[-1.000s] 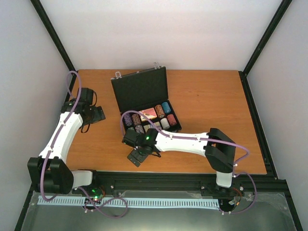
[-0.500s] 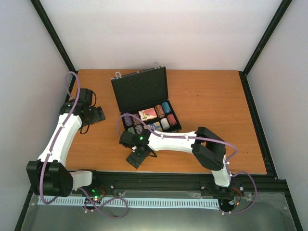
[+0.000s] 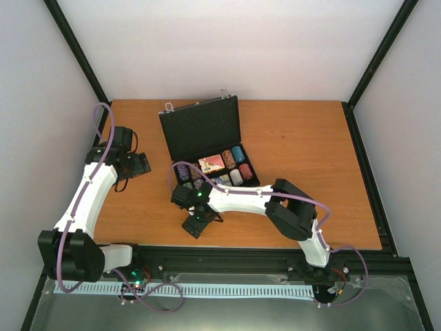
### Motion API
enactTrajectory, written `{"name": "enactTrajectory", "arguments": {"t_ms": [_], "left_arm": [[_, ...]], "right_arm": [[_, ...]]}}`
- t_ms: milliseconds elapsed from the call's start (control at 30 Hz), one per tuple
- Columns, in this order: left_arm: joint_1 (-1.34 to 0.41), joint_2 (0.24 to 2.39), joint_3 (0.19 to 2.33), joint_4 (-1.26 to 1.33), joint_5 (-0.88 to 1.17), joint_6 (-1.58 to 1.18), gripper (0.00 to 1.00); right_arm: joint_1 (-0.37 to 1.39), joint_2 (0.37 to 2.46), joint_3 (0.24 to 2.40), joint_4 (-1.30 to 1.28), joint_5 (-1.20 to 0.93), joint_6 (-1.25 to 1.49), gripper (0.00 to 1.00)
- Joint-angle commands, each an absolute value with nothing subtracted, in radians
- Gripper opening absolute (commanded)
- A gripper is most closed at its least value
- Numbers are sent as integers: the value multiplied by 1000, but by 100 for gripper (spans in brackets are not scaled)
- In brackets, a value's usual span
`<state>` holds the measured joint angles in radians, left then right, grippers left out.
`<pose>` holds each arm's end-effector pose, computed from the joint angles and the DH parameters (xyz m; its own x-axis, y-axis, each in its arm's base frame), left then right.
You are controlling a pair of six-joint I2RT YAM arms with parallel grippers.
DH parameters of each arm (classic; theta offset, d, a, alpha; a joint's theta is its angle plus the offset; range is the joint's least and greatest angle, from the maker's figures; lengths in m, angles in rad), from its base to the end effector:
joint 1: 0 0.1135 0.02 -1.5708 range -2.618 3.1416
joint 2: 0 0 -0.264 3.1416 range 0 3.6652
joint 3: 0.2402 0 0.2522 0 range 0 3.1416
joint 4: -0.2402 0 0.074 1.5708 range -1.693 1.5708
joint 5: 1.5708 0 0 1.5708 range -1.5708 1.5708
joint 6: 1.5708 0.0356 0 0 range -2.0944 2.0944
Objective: Pack up texas hold em set
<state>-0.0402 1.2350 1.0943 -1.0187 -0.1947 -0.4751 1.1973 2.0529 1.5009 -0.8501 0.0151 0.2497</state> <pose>0.2276 -0.0023 0.2880 -0.7971 -0.4171 -0.4367 -0.4526 0.8914 -0.0252 0.1468 0.3730 0.1620 -0.5784 -0.7986 -0.1664 -0.8123 0.5826 0.0271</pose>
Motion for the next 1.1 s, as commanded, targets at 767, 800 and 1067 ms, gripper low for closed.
{"name": "enactTrajectory", "arguments": {"t_ms": [767,800,1067], "left_arm": [[-35,1229,1101,-1028,-213,-476,100],[-35,1229,1101,-1028,-212,-477,100],[-36,1230,1099,-1025,-215,-485,100]], "right_arm": [[1167,2109,1528,-885,-28,197,63],[1167,2107,1528,-885,-28,196,61],[1167,2100,1527,-899,-15,188,42]]}}
